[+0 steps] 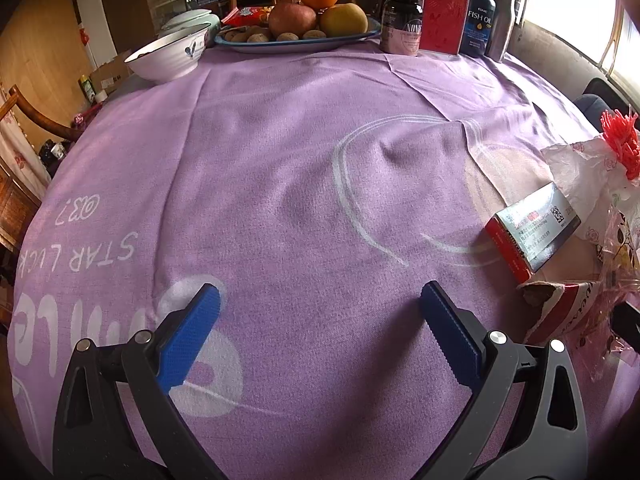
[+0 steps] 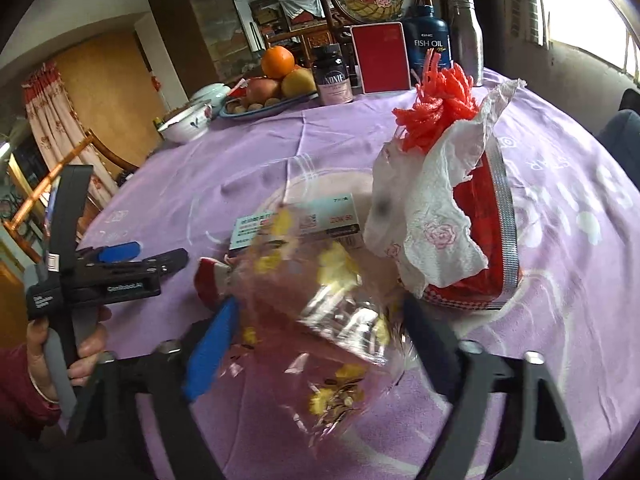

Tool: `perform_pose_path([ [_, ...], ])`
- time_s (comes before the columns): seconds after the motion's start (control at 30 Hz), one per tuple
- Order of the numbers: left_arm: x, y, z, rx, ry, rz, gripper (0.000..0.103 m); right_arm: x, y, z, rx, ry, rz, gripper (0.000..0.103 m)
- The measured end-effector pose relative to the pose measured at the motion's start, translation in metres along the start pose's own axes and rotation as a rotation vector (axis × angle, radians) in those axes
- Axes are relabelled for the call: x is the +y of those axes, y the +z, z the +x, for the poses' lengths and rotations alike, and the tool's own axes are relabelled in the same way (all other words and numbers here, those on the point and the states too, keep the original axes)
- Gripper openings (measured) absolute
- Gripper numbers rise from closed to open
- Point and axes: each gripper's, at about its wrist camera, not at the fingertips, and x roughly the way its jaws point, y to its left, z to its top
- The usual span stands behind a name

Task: Collect trash

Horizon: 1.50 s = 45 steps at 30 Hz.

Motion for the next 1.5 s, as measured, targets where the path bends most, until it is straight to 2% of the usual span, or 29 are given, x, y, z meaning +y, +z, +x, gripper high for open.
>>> perform_pose_path([
  [0.07,0.0,0.0,0.0,0.0,0.0,0.0,0.097,0.0,-0.001,-0.002,-0.009,0.01,-0.001,0.058],
  [0.23,0.0,0.0,0.0,0.0,0.0,0.0,0.097,0.002,-0.003,-0.009,-0.04,0.031,-0.011,0.048],
  [0.37,0.0,0.0,0.0,0.0,0.001,0.0,0.097,0.004,-0.005,-0.021,-0.105,0.058,-0.023,0.047],
  [0.63,-0.001,0.0,0.0,0.0,0.001,0.0,0.097,0.015,-0.013,-0.04,-0.204,0.038,-0.089,0.046],
  [0.8,-0.001,0.001,0.0,0.0,0.001,0.001,0.097,0.007,-0.021,-0.052,-0.216,0.033,-0.058,0.046],
  [0.97,-0.001,0.001,-0.001,-0.004,0.005,0.004,0.097,-0.011,-0.029,-0.066,-0.232,-0.022,-0.016,0.046],
  [1.1,-0.002,0.001,-0.011,-0.057,0.015,0.023,0.097,-0.028,-0.035,-0.085,-0.264,-0.038,0.038,0.046],
  [1.23,-0.013,-0.002,-0.033,-0.172,0.025,0.078,0.097,-0.038,-0.042,-0.107,-0.311,-0.073,0.056,0.046],
  [1.33,-0.028,-0.008,-0.051,-0.247,-0.034,0.134,0.097,-0.043,-0.049,-0.119,-0.338,-0.085,0.07,0.046],
  [1.5,-0.071,-0.022,-0.065,-0.248,-0.179,0.283,0.097,-0.051,-0.059,-0.13,-0.35,-0.087,0.095,0.046],
])
